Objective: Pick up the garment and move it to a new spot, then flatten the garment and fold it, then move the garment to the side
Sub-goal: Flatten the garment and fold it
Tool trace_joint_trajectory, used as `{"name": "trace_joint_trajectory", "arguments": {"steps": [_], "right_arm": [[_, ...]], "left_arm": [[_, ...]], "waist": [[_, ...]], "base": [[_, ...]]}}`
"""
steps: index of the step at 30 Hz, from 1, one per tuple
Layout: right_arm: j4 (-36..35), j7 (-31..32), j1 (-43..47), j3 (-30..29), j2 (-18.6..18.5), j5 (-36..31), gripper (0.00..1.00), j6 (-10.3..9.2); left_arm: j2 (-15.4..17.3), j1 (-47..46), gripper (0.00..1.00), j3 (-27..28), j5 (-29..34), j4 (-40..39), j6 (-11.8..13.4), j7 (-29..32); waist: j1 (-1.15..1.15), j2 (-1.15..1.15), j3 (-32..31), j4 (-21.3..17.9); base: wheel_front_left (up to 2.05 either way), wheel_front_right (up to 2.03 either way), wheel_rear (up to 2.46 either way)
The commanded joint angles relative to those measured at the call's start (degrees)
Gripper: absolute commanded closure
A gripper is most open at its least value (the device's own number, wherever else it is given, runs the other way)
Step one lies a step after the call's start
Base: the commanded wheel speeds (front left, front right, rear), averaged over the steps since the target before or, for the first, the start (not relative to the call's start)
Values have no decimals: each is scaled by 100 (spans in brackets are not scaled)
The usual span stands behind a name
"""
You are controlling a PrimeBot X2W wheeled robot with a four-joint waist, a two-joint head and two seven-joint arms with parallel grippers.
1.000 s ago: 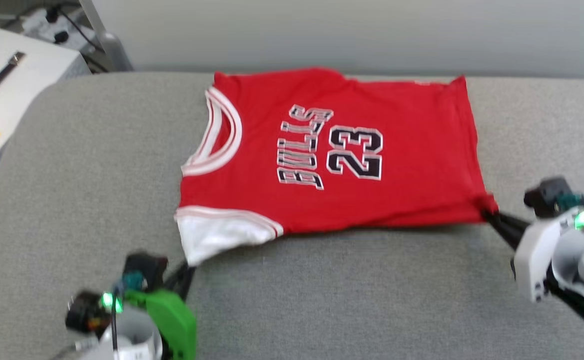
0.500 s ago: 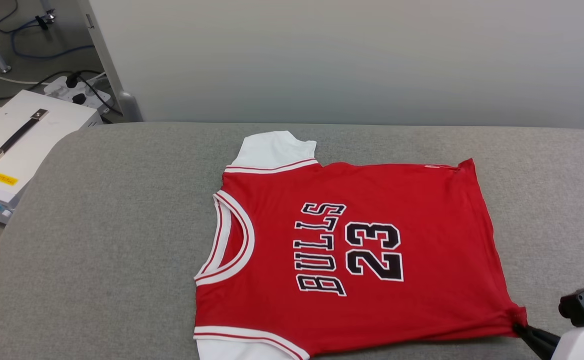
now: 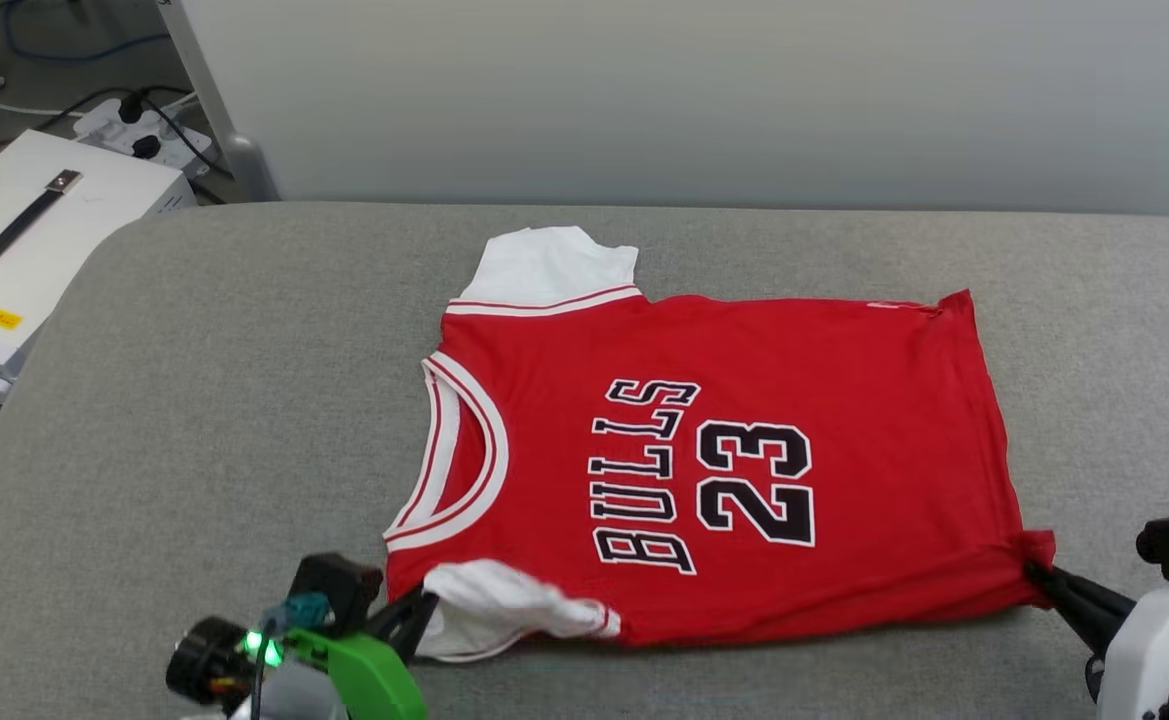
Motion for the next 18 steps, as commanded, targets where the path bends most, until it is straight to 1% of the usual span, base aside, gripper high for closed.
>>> {"name": "trace_joint_trajectory", "arguments": {"steps": [1,6,11,18], "right_arm": [[-105,52,31,-181,38,-84,100,-4],[-393,283,-35,-739,153,-323,100,-4],[-600,497,-167,-1205,330,-552,100,-4],[-595,746,-583,-1509,621,-869,100,-4]], "left_arm": [[18,-321,100,53,84,38,-99,56],[-49,-1199,100,160,244,287,-389,268],[-256,-1953,100,248,294,818,-730,310],[-528,-2681,100,216,433,1791,-1106,254]], "waist": [[1,0,264,-60],[1,0,716,-168],[1,0,1147,-246],[1,0,1695,-320]], "base": [[0,0,0],[0,0,0],[0,0,0],[0,0,0]]}}
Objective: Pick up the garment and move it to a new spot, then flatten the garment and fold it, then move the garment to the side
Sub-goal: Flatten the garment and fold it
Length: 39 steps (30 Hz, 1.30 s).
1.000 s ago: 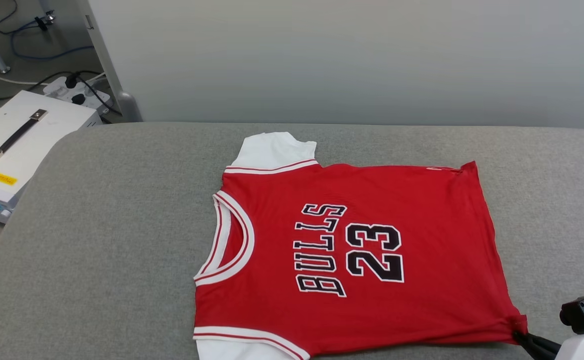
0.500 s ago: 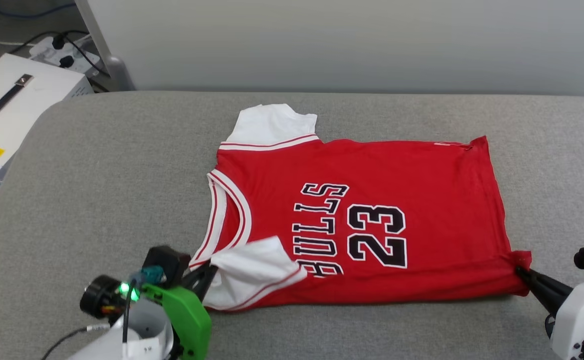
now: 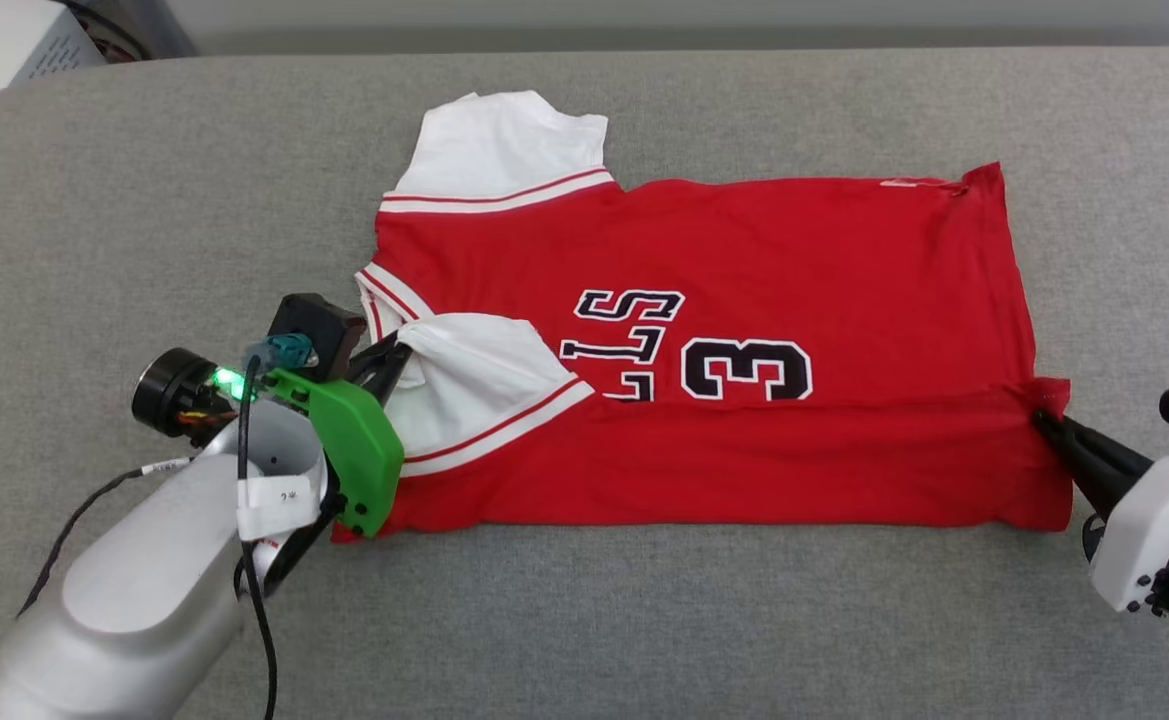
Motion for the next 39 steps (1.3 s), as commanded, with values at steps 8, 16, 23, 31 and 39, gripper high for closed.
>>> {"name": "trace_joint_trajectory", "arguments": {"steps": [8,16,23,31,39], "right_arm": [[415,67,-508,20,233,-365,100,-4],[717,-23,-538,163,303,-357,100,-4],[636,-184,-307,30,320,-252,0,-4],[407,-119,93,-251,294,-289,0,-4],[231,319,273,-317,357,-343,0,-4]], "left_arm": [[-468,-412,100,-207,97,1140,-367,-119],[-824,-329,100,-350,48,1910,-561,-404],[-756,-422,0,-266,53,1964,-558,-688],[-243,-728,0,-202,-353,1271,-769,248],[86,-954,0,-445,-1661,539,-909,2754]], "waist": [[0,0,706,-24],[0,0,552,46],[0,0,23,194],[0,0,-501,375],[0,0,-700,421]], "base": [[0,0,0],[0,0,0],[0,0,0],[0,0,0],[0,0,0]]}}
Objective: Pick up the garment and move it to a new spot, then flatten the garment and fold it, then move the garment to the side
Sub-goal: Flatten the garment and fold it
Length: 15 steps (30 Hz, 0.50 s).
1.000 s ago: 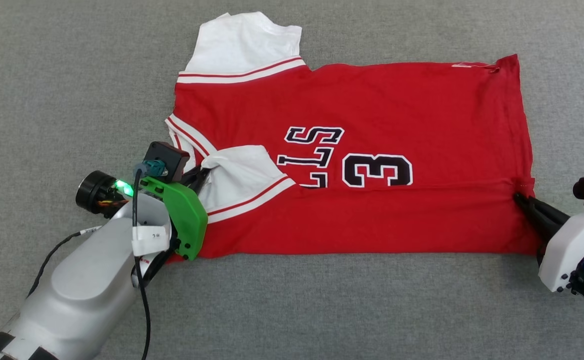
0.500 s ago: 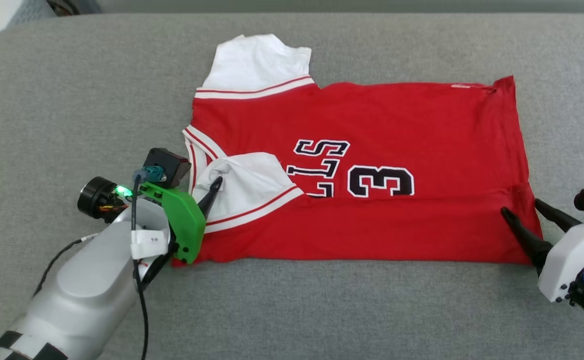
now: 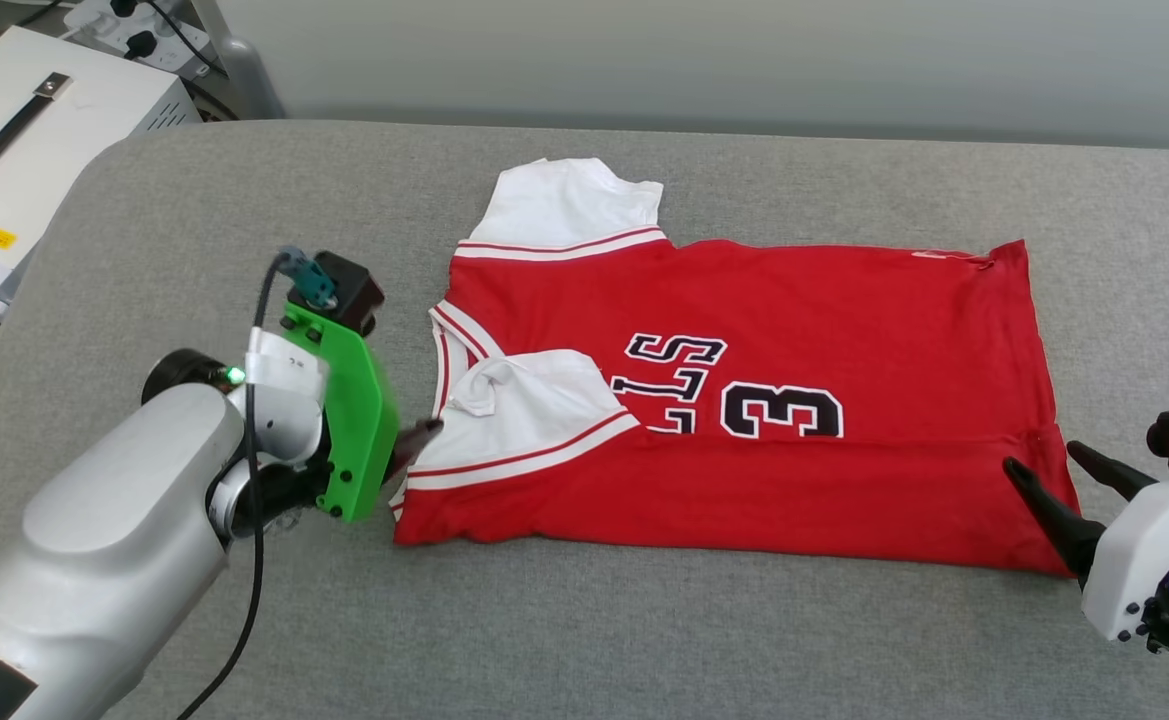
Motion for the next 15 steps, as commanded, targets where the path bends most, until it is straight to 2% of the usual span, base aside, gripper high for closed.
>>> {"name": "trace_joint_trajectory", "arguments": {"steps": [1,6,15], "right_arm": [[-59,50,59,-18,28,-40,0,-4],[-172,174,54,-109,88,-80,0,-4],[-294,314,-163,-17,173,-170,0,-4]], "left_arm": [[92,-122,0,-95,-101,-88,-35,265],[9,-3,0,-287,-574,-30,-13,1049],[-270,107,0,-373,-586,860,150,1015]], "waist": [[0,0,-17,5],[0,0,84,-78],[0,0,394,-328]], "base": [[0,0,0],[0,0,0],[0,0,0]]}}
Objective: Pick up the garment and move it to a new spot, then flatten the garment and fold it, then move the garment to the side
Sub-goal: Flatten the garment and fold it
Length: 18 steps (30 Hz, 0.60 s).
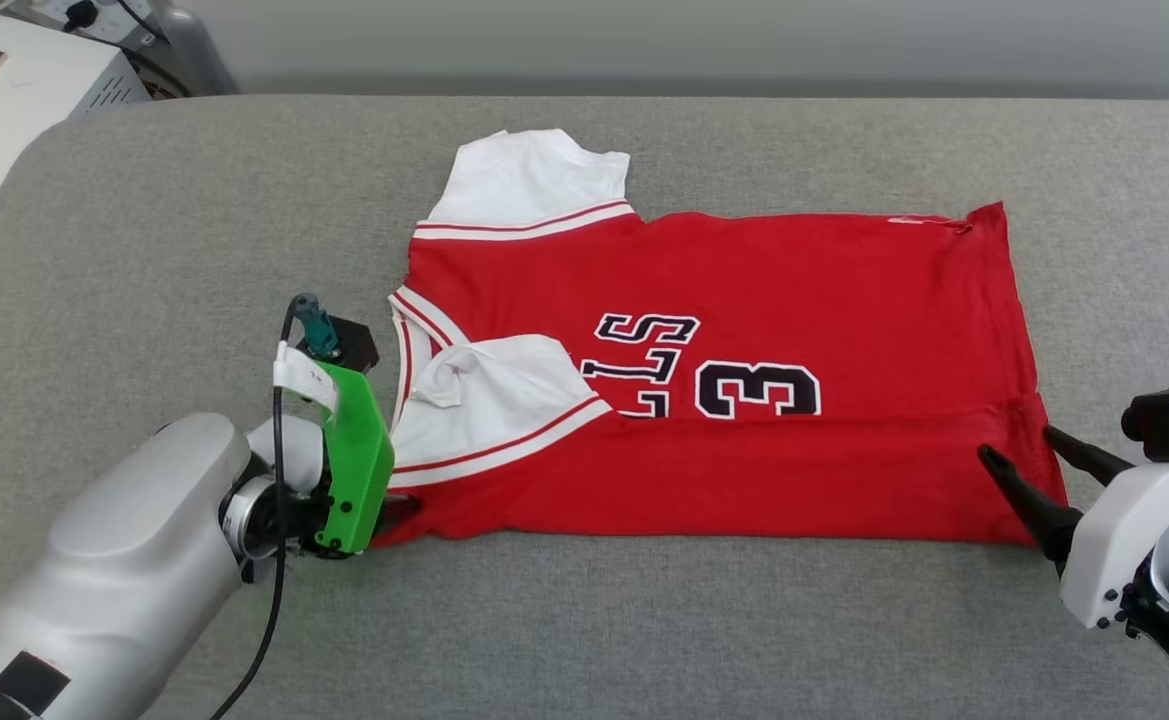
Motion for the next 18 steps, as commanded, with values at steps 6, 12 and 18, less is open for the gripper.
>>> {"name": "trace_joint_trajectory", "arguments": {"steps": [6,12,18], "right_arm": [[-12,36,-193,64,34,-52,0,-4],[-67,82,-376,-9,-127,-77,0,-4],[-319,782,-575,-51,-442,87,0,-4]], "left_arm": [[-126,247,0,-298,185,580,-36,-66],[-234,251,100,-471,352,749,-129,-418],[-212,120,100,-393,308,657,-161,-829]], "waist": [[0,0,204,-180],[0,0,105,-135],[0,0,-93,-72]], "base": [[0,0,0],[0,0,0],[0,0,0]]}}
